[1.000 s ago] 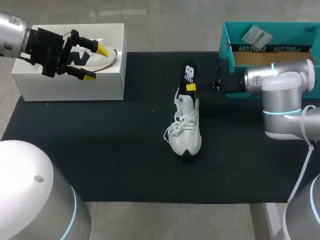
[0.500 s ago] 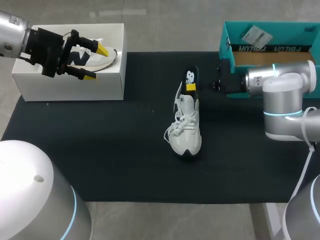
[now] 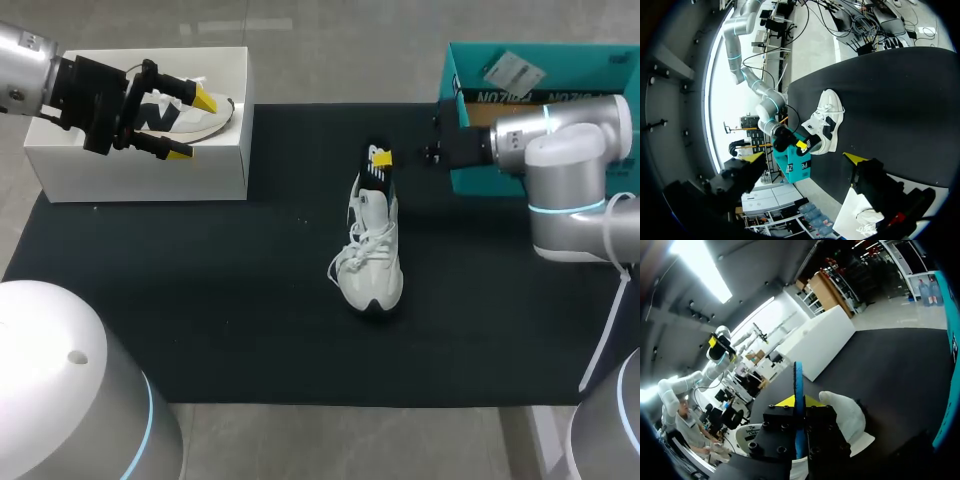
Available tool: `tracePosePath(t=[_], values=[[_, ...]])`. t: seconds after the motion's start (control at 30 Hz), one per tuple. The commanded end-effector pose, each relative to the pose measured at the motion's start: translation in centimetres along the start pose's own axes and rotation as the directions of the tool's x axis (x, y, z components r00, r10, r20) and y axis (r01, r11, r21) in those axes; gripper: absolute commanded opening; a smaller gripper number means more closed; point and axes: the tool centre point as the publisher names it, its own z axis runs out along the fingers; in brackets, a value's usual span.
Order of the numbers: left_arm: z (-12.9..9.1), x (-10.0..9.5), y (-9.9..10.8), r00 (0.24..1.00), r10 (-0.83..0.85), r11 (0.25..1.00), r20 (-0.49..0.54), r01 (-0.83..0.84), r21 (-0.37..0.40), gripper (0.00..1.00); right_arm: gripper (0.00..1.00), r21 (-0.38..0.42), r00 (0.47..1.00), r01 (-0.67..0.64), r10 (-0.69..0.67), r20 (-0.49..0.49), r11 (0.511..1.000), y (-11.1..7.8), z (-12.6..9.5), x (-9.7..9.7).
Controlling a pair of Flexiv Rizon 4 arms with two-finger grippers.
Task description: Take the shoe out of the shoebox, open the shoe tongue, remove and reinsert the insole, then place the shoe into the shoebox
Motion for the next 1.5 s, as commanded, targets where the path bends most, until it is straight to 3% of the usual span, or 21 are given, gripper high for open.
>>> tracePosePath(t=[0.03,0.33,0.5,0.6,0.67,0.77,0.8,0.87,0.9,0.93,1.5], values=[[0.0,0.0,0.1,1.000,0.001,1.000,-0.004,-0.001,0.002,1.00,0.00,0.000,1.000,-0.016,0.016,-0.013,1.000,-1.2,0.7,-0.2],[0.0,0.0,0.1,1.000,0.001,1.000,-0.004,-0.001,0.002,1.00,0.00,0.015,0.996,-0.080,0.081,-0.047,0.997,-3.8,1.6,0.6],[0.0,0.0,0.1,1.000,0.001,1.000,-0.004,-0.001,0.002,1.00,0.00,0.010,0.996,-0.071,0.071,-0.047,0.997,-3.4,1.5,0.3],[0.0,0.0,0.1,1.000,0.001,1.000,-0.004,-0.001,0.002,1.00,0.71,0.002,0.998,-0.049,0.049,-0.032,0.999,-2.4,1.1,0.1],[0.0,0.0,0.1,1.000,0.001,1.000,-0.004,-0.001,0.002,1.00,0.75,-0.003,0.999,-0.030,0.030,-0.023,1.000,-1.8,0.8,-0.1],[0.0,0.0,0.1,1.000,0.001,1.000,-0.004,-0.001,0.002,1.00,0.69,-0.007,1.000,-0.015,0.015,-0.014,1.000,-1.0,0.5,-0.3],[0.0,0.0,0.1,1.000,0.001,1.000,-0.004,-0.001,0.002,1.00,0.53,-0.007,1.000,-0.009,0.009,-0.008,1.000,-0.7,0.4,-0.3],[0.0,0.0,0.1,1.000,0.001,1.000,-0.004,-0.001,0.002,1.00,0.42,-0.010,1.000,-0.004,0.004,-0.004,1.000,-0.5,0.3,-0.3],[0.0,0.0,0.1,1.000,0.001,1.000,-0.004,-0.001,0.002,1.00,0.27,-0.010,1.000,-0.002,0.002,-0.002,1.000,-0.4,0.3,-0.3],[0.0,0.0,0.1,1.000,0.001,1.000,-0.004,-0.001,0.002,1.00,0.00,-0.010,1.000,-0.001,0.001,-0.001,1.000,-0.4,0.3,-0.3],[0.0,0.0,0.1,1.000,0.001,1.000,-0.004,-0.001,0.002,1.00,0.00,0.022,0.997,-0.068,0.069,-0.043,0.997,-3.1,2.2,0.7]])
